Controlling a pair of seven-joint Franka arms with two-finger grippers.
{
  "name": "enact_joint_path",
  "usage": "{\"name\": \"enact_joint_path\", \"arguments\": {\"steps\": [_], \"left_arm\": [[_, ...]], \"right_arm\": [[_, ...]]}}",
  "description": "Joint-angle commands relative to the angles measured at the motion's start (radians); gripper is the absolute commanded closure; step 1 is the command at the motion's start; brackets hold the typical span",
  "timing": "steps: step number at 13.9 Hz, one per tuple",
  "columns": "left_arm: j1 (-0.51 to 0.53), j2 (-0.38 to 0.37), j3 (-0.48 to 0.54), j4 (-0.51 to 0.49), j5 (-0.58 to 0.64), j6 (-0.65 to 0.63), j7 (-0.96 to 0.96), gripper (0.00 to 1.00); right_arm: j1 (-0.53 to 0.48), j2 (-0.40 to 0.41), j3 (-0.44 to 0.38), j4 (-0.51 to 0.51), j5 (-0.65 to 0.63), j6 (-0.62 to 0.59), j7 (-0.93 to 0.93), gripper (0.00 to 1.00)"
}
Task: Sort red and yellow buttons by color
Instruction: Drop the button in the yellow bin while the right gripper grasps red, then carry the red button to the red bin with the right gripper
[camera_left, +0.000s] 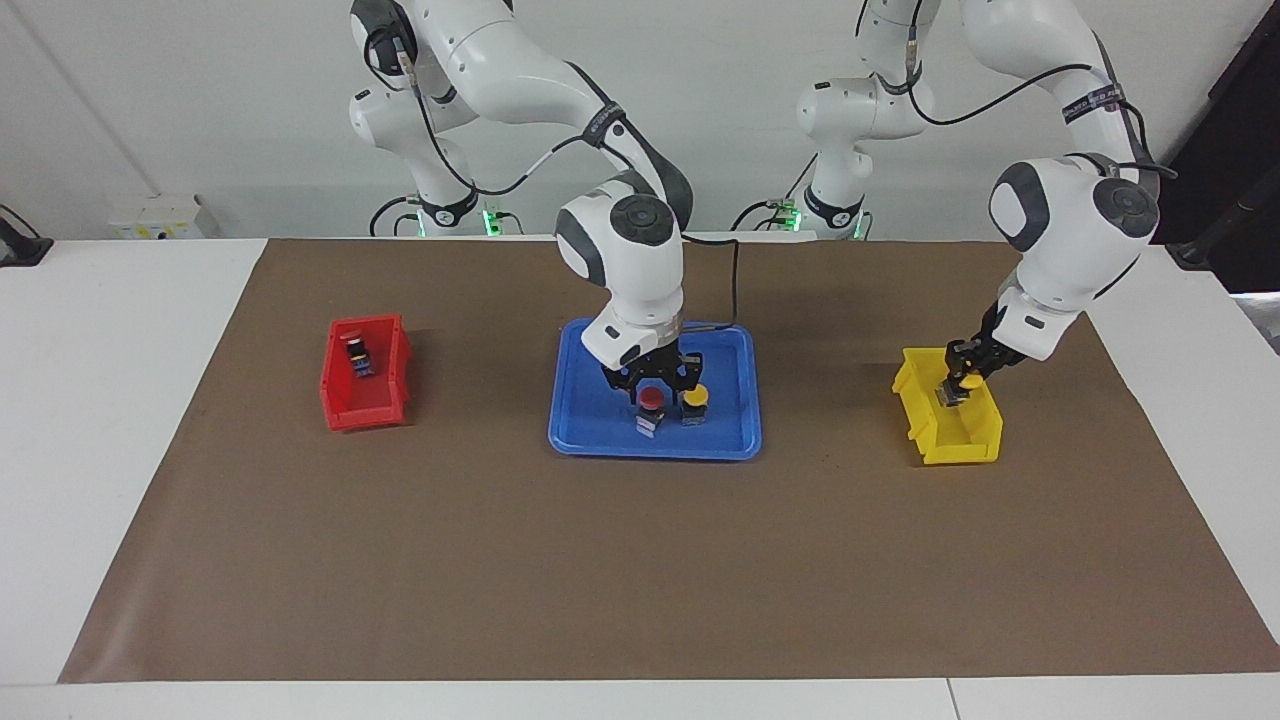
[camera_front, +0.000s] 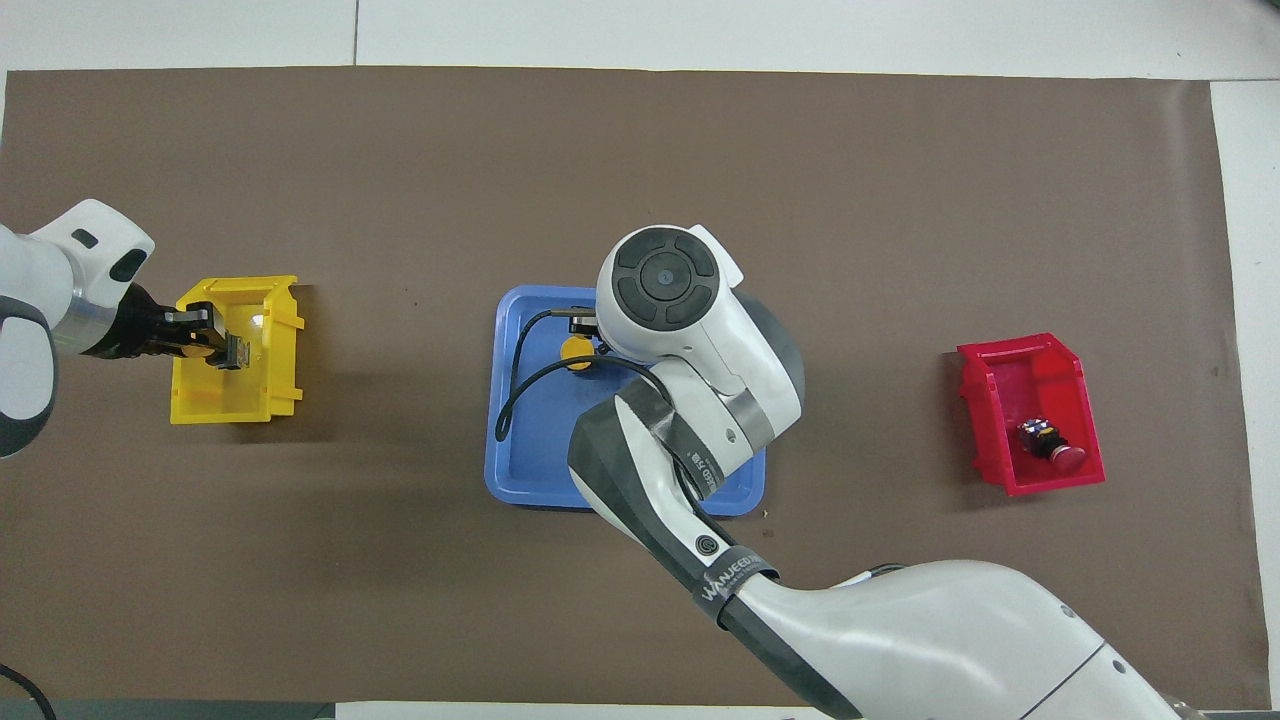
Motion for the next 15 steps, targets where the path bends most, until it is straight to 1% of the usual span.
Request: {"name": "enact_joint_path", "arguments": {"steps": [1,3,4,5,6,7,8,9,10,11,12,13,14,15], "left_arm": [[0.011,-0.044,-0.005,-0.098,0.010,0.083,0.014,0.99],[0.011,-0.044,-0.005,-0.137,0.010,0.132,0.016,0.99],[0.011,-0.041,-0.005,-0.152,0.010,0.152,0.016,0.96],[0.017,-0.035,-0.005,-0.152,0.010,0.172,0.016,0.81],[0.022,-0.033,-0.005,-0.151,0.010,0.178,0.016,0.58],[0.023,-0.033,-0.005,-0.148,0.010,0.175,0.017,0.51],[0.023,-0.030,-0.005,-0.141,0.010,0.171,0.016,0.47],[0.022,-0.028,-0.005,-0.128,0.010,0.161,0.013,0.46],[0.022,-0.027,-0.005,-0.111,0.010,0.135,0.013,0.45],[0.022,-0.028,-0.005,-0.088,0.010,0.103,0.013,0.44],[0.020,-0.027,-0.005,-0.053,0.010,0.056,0.013,0.41],[0.019,-0.028,-0.005,-0.016,0.010,0.010,0.013,0.36],[0.014,-0.033,-0.005,0.022,0.010,-0.048,0.013,0.26],[0.014,-0.044,-0.003,0.067,0.010,-0.111,0.014,0.13]], "right_arm": [[0.001,-0.020,-0.001,-0.049,-0.021,0.038,0.017,0.36],[0.002,-0.026,-0.001,-0.071,-0.021,0.064,0.017,0.36],[0.002,-0.027,-0.001,-0.079,-0.021,0.072,0.017,0.37],[0.002,-0.027,-0.001,-0.080,-0.019,0.070,0.016,0.37],[0.001,-0.027,-0.001,-0.080,-0.021,0.072,0.016,0.41],[0.001,-0.027,-0.001,-0.080,-0.019,0.073,0.016,0.49],[0.001,-0.027,-0.001,-0.079,-0.019,0.072,0.016,0.58],[-0.001,-0.027,-0.001,-0.076,-0.019,0.070,0.017,0.67],[-0.004,-0.026,-0.001,-0.063,-0.018,0.063,0.016,0.74],[-0.011,-0.026,-0.001,-0.039,-0.018,0.049,0.016,0.76],[-0.019,-0.026,-0.004,0.008,-0.018,-0.004,0.013,0.77],[-0.036,-0.026,-0.010,0.059,-0.018,-0.061,0.004,0.77],[-0.088,-0.043,-0.011,0.078,-0.016,-0.106,-0.015,0.77],[-0.143,-0.098,-0.009,0.072,-0.009,-0.144,-0.072,0.77]]}}
